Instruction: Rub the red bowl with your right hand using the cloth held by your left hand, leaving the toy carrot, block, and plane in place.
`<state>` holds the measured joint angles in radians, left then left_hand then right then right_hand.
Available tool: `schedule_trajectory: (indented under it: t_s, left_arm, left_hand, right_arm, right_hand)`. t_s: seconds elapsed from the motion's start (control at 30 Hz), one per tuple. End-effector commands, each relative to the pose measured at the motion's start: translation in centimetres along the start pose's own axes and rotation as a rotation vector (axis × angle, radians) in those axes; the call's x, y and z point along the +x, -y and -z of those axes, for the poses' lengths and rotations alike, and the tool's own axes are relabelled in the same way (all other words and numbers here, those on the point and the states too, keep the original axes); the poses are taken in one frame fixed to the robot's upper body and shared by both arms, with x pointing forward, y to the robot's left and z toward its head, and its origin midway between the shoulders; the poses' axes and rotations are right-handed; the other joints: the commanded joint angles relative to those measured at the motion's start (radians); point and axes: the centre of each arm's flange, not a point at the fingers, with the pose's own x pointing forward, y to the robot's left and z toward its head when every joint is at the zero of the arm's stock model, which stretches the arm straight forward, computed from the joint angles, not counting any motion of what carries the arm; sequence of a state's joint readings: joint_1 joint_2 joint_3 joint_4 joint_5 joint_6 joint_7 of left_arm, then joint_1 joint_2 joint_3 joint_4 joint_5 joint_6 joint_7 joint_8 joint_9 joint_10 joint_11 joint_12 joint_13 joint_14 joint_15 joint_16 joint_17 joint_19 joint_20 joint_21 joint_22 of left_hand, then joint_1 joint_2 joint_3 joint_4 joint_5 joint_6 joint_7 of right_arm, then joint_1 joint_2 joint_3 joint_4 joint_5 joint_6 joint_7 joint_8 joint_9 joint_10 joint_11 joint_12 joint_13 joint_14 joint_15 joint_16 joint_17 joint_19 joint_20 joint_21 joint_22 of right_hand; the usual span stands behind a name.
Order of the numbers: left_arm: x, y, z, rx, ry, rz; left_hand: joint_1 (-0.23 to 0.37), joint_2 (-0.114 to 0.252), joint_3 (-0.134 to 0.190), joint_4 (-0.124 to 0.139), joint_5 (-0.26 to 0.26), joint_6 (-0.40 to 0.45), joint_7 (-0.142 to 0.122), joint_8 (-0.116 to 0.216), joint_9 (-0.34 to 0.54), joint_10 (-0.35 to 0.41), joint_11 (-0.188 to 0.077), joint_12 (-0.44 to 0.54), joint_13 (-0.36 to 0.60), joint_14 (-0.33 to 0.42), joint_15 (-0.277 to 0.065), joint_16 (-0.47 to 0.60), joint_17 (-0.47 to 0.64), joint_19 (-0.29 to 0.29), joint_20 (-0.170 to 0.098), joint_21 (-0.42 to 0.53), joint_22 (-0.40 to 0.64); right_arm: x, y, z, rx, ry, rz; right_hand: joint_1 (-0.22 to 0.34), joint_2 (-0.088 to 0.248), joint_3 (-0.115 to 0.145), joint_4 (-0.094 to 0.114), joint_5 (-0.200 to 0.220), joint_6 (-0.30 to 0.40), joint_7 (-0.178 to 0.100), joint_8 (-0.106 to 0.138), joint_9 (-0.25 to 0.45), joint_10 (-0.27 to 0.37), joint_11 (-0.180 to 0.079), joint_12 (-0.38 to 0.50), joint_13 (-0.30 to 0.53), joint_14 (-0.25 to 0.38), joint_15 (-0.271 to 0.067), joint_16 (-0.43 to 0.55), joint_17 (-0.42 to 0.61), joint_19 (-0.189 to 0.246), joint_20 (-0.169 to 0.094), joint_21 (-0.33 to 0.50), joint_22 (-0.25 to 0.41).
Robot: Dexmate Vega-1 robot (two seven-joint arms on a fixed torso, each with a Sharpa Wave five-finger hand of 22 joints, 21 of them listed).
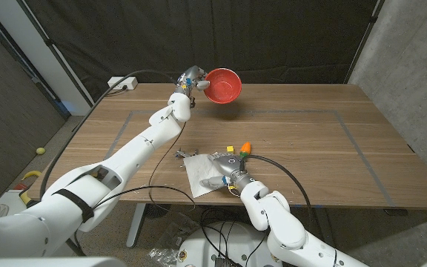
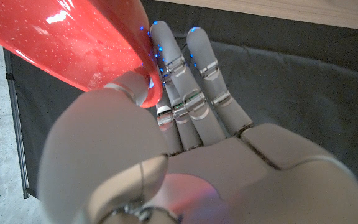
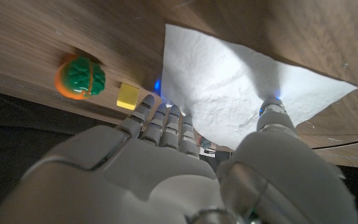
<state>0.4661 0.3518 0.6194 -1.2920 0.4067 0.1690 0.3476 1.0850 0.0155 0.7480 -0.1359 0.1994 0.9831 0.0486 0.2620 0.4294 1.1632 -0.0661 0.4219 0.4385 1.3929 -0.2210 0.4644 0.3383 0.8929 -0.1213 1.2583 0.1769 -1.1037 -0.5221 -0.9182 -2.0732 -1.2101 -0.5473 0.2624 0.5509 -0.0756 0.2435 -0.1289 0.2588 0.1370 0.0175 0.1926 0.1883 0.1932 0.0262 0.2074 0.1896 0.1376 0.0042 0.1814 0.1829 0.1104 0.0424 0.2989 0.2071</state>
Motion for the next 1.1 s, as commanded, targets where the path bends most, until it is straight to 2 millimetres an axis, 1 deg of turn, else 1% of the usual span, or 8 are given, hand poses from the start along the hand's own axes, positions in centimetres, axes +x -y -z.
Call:
schedule_trajectory:
  t_s: [0.03,0.27,0.5,0.73,0.83,0.9,0.97,1.1]
  left_arm:
    - [0.0,-0.2,-0.1,-0.007,0.009,-0.010]
    - [-0.1,-0.3,0.0,-0.011,0.009,-0.013]
    - [-0.1,-0.4,0.0,-0.017,0.010,-0.015]
    - [-0.1,-0.5,-0.2,-0.015,0.012,-0.012]
    - [-0.1,-0.5,-0.2,-0.015,0.012,-0.009]
    - [-0.1,-0.5,-0.2,-0.014,0.011,-0.009]
    - [-0.2,-0.5,-0.2,-0.014,0.011,-0.009]
    - [-0.3,-0.6,-0.3,-0.014,0.010,-0.010]
  left_hand:
    - [0.050,0.056,0.008,0.008,0.006,0.077,0.066,0.001,0.002,0.015,-0.015,0.006,0.004,0.001,-0.005,0.007,0.003,0.007,-0.068,0.008,0.002]
    - [0.049,0.055,0.009,0.008,0.005,0.079,0.065,-0.001,0.003,0.016,-0.017,0.006,0.003,0.001,-0.005,0.007,0.003,0.009,-0.069,0.011,0.002]
    - [0.048,0.056,0.010,0.008,0.004,0.082,0.065,-0.003,0.003,0.018,-0.018,0.007,0.003,0.002,-0.005,0.007,0.003,0.009,-0.069,0.012,0.002]
    - [0.047,0.057,0.012,0.009,0.003,0.084,0.067,-0.007,0.002,0.017,-0.012,0.007,0.003,0.003,-0.004,0.007,0.001,0.011,-0.069,0.014,0.002]
    - [0.047,0.057,0.012,0.009,0.003,0.085,0.066,-0.008,0.002,0.019,-0.016,0.007,0.001,0.004,-0.004,0.008,0.001,0.011,-0.070,0.015,0.002]
    - [0.047,0.057,0.013,0.009,0.002,0.086,0.068,-0.008,0.002,0.019,-0.016,0.006,0.000,0.004,-0.004,0.007,0.000,0.011,-0.070,0.015,0.002]
    - [0.046,0.058,0.013,0.010,0.002,0.086,0.065,-0.008,0.003,0.020,-0.017,0.007,0.000,0.004,-0.004,0.007,0.000,0.011,-0.070,0.016,0.002]
    - [0.045,0.058,0.014,0.010,0.001,0.085,0.063,-0.011,0.002,0.021,-0.020,0.007,0.000,0.005,-0.004,0.009,0.001,0.011,-0.070,0.017,0.002]
  right_arm:
    - [0.4,-0.7,0.0,-0.016,-0.015,-0.036]
    - [0.4,-1.1,0.2,-0.035,-0.024,-0.045]
    - [0.3,-1.8,0.6,-0.056,-0.028,-0.003]
    - [-0.1,-2.2,0.8,-0.057,-0.029,0.091]
    - [-0.3,-2.3,1.0,-0.044,-0.026,0.154]
    - [-0.4,-2.4,1.1,-0.039,-0.026,0.189]
    - [-0.6,-2.5,1.2,-0.031,-0.027,0.229]
    - [-1.0,-2.6,1.4,-0.009,-0.038,0.300]
  right_hand:
    - [0.023,0.000,-0.001,-0.008,0.014,0.040,-0.003,0.016,0.003,0.045,0.001,0.019,0.002,0.038,-0.010,0.016,0.002,0.028,-0.008,0.008,0.005]
    - [0.062,0.015,0.001,-0.012,0.035,0.083,-0.012,0.023,0.002,0.111,-0.018,0.041,0.002,0.136,-0.052,0.041,0.007,0.079,-0.031,0.029,0.006]
    - [0.138,0.039,0.004,-0.017,0.065,0.217,-0.050,0.050,0.000,0.282,-0.041,0.092,0.005,0.312,-0.124,0.084,0.026,0.167,-0.068,0.071,0.009]
    - [0.270,0.108,0.003,-0.022,0.079,0.494,-0.110,0.104,-0.001,0.544,-0.097,0.150,0.010,0.535,-0.222,0.215,0.093,0.263,-0.100,0.130,0.018]
    - [0.334,0.132,-0.005,-0.029,0.070,0.615,-0.126,0.124,-0.001,0.631,-0.127,0.173,0.022,0.620,-0.230,0.284,0.136,0.295,-0.112,0.160,0.025]
    - [0.388,0.154,-0.014,-0.030,0.057,0.686,-0.136,0.130,0.000,0.731,-0.142,0.207,0.038,0.679,-0.235,0.349,0.186,0.317,-0.121,0.190,0.036]
    - [0.461,0.189,-0.020,-0.031,0.033,0.807,-0.143,0.158,0.007,0.846,-0.159,0.252,0.067,0.740,-0.238,0.431,0.260,0.328,-0.132,0.228,0.053]
    - [0.514,0.210,-0.029,-0.030,0.009,0.887,-0.137,0.183,0.016,0.930,-0.157,0.294,0.099,0.791,-0.238,0.506,0.330,0.343,-0.144,0.267,0.069]
